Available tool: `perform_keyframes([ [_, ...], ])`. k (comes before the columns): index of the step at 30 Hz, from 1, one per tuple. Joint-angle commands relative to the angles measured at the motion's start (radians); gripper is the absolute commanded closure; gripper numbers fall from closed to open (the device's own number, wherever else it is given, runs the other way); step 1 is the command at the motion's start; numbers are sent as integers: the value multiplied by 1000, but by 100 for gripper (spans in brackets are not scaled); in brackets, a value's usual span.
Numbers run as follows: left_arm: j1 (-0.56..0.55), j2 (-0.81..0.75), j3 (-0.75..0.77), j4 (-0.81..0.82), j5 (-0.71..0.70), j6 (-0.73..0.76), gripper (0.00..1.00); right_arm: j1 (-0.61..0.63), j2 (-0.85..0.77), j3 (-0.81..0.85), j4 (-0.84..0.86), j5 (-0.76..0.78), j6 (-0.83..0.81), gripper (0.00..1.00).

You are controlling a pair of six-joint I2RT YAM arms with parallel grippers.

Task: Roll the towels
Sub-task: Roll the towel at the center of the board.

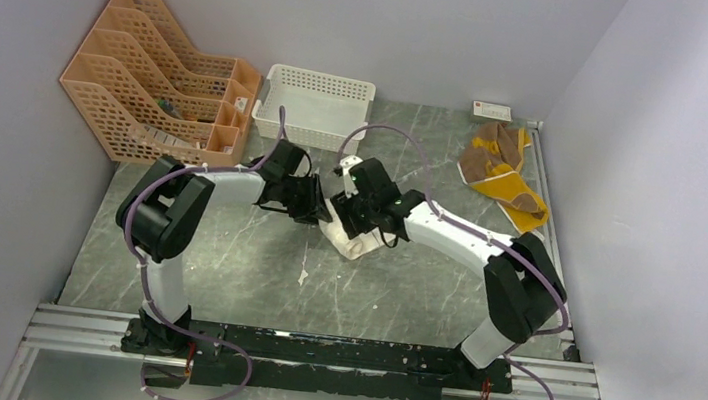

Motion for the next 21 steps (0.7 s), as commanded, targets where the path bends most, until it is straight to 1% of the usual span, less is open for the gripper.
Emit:
perform_keyframes([
  [1, -8, 39, 25, -48, -58, 42, 58, 81, -26, 17, -47, 160, -93, 43],
  [6, -8, 52, 33, -60, -55, 50, 58, 170, 2, 28, -20, 181, -90, 42],
  [7, -8, 52, 33, -62, -55, 51, 58, 185, 11, 30, -15, 193, -90, 39],
  [10, -8, 49, 29, -60, -52, 51, 58, 216, 43, 31, -4, 241, -91, 37],
  [11, -8, 48, 28, -60, -50, 51, 58, 221, 47, 29, 2, 260, -90, 34],
  [12, -7, 49, 26, -59, -47, 51, 58, 228, 47, 21, 13, 282, -94, 25],
  [13, -8, 50, 24, -57, -42, 51, 58, 235, 41, 12, 28, 303, -99, 10],
  [14, -8, 50, 23, -55, -39, 50, 58, 242, 36, -2, 43, 318, -107, 1],
  [16, -8, 52, 18, -48, -31, 48, 58, 247, 31, -17, 58, 329, -115, 0],
  [21, -8, 56, 12, -37, -21, 41, 58, 250, 37, -26, 72, 309, -108, 1],
])
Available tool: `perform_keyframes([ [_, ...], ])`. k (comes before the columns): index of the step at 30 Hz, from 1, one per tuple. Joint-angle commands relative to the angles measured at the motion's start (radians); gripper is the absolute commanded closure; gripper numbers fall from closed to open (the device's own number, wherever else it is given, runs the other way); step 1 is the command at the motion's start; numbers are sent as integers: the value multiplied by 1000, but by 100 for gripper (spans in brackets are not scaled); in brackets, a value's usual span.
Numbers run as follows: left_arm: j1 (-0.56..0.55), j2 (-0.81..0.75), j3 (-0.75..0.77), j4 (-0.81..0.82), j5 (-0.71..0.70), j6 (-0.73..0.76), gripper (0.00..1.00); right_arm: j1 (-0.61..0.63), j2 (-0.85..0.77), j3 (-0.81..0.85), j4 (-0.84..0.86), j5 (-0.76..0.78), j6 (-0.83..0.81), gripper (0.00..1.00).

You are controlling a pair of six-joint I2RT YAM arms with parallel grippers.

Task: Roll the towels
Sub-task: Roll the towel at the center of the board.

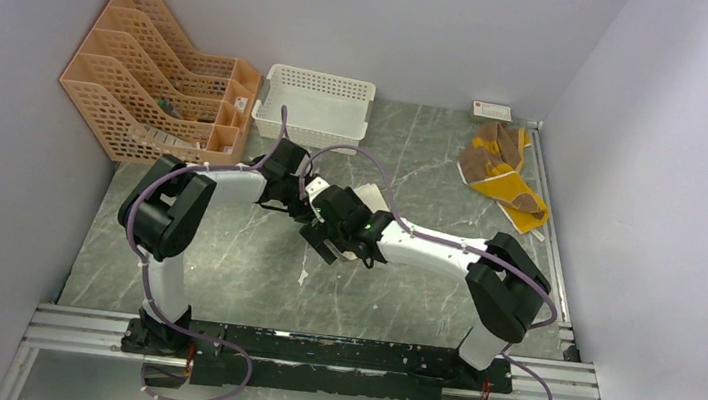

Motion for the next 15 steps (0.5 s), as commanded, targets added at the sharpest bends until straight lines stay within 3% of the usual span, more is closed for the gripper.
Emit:
perform_keyframes([
  [1, -8, 43, -11, -9, -24, 19, 58, 8, 0, -16, 53, 16, -2, 2],
  [15, -7, 58, -7, -19, -9, 24, 58, 10, 111, 23, 44, -19, 86, 14],
])
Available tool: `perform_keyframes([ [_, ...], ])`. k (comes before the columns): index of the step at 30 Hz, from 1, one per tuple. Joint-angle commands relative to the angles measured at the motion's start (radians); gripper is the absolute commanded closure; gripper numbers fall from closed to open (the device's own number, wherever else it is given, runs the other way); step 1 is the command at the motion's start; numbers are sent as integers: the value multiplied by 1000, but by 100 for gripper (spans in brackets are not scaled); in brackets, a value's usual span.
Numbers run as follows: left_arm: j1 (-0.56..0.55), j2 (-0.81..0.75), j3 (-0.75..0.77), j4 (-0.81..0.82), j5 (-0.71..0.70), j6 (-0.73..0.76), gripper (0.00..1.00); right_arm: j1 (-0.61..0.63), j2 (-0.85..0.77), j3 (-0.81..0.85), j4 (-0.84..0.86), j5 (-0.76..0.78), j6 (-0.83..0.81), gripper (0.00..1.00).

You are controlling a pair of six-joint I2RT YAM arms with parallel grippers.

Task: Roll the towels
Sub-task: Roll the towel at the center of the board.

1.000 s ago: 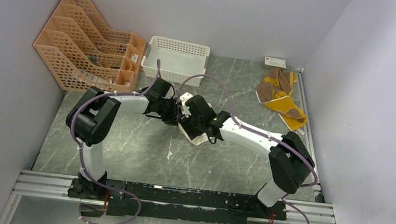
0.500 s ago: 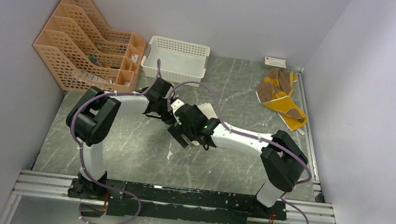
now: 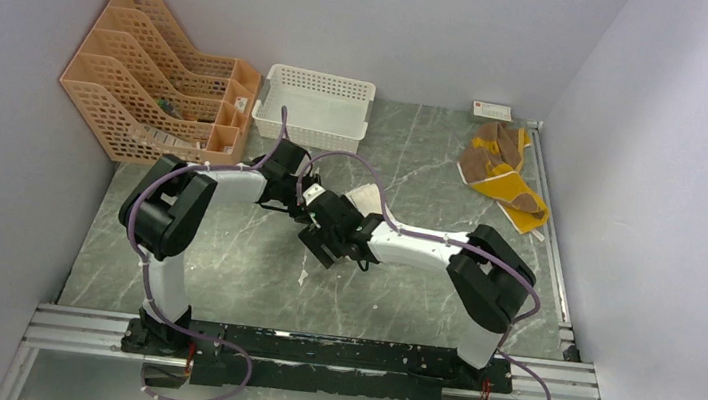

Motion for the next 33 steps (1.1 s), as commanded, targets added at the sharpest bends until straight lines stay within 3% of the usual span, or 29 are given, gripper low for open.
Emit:
perform_keyframes([
  [1, -8, 54, -5, -23, -15, 24, 58, 5, 50, 35, -1, 3, 64, 15],
  [5, -8, 59, 2, -28, -6, 24, 58, 5, 65, 32, -5, 33, 96, 26],
  [13, 21, 25, 38, -59, 24, 31, 54, -4, 76, 23, -4, -2, 160, 79],
  [14, 29, 13, 47, -69, 23, 36, 52, -8, 74, 17, 1, -21, 169, 81],
  [18, 68, -48, 85, -117, 16, 50, 42, -42, 38, -20, 56, -138, 216, 87],
  [24, 117, -166, 105, -158, -4, 67, 32, -205, -37, -128, 199, -481, 300, 90],
  [25, 119, -182, 102, -158, -5, 68, 21, -238, -49, -144, 225, -537, 316, 90],
  [26, 119, -195, 99, -158, -9, 72, 19, -269, -56, -160, 250, -587, 335, 90],
  [33, 94, -203, 71, -156, -24, 89, 18, -422, -24, -220, 398, -924, 469, 88],
])
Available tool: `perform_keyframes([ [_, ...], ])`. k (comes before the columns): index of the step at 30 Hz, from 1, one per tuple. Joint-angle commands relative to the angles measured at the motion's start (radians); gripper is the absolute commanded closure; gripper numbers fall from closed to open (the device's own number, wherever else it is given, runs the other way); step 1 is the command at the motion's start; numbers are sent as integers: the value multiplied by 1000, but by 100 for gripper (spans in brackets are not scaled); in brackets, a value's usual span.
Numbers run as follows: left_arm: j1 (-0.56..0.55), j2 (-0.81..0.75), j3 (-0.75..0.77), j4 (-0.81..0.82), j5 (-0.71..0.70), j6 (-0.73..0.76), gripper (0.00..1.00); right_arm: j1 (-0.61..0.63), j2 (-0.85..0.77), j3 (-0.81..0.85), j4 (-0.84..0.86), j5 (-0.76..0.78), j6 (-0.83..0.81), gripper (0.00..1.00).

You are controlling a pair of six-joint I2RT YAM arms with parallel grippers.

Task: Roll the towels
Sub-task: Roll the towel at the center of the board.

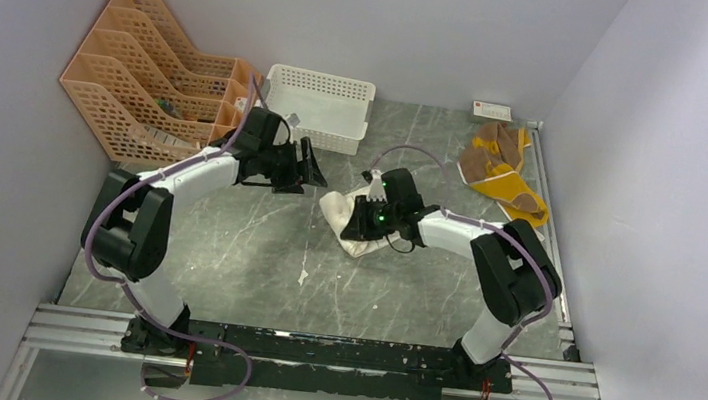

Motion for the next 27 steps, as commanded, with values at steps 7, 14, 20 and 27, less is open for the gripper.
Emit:
perform_keyframes([
  [7, -103, 66, -45, 41, -37, -20, 18, -74, 105, -98, 345, -445, 284, 85],
  [14, -135, 143, -27, 67, -45, -21, 19, -87, 110, -130, 398, -466, 328, 81],
  [20, -133, 129, -18, 2, -111, -13, 20, -104, 91, -138, 375, -450, 314, 79],
  [27, -128, -14, -38, -57, -187, -70, 18, -108, 102, -153, 405, -446, 329, 78],
])
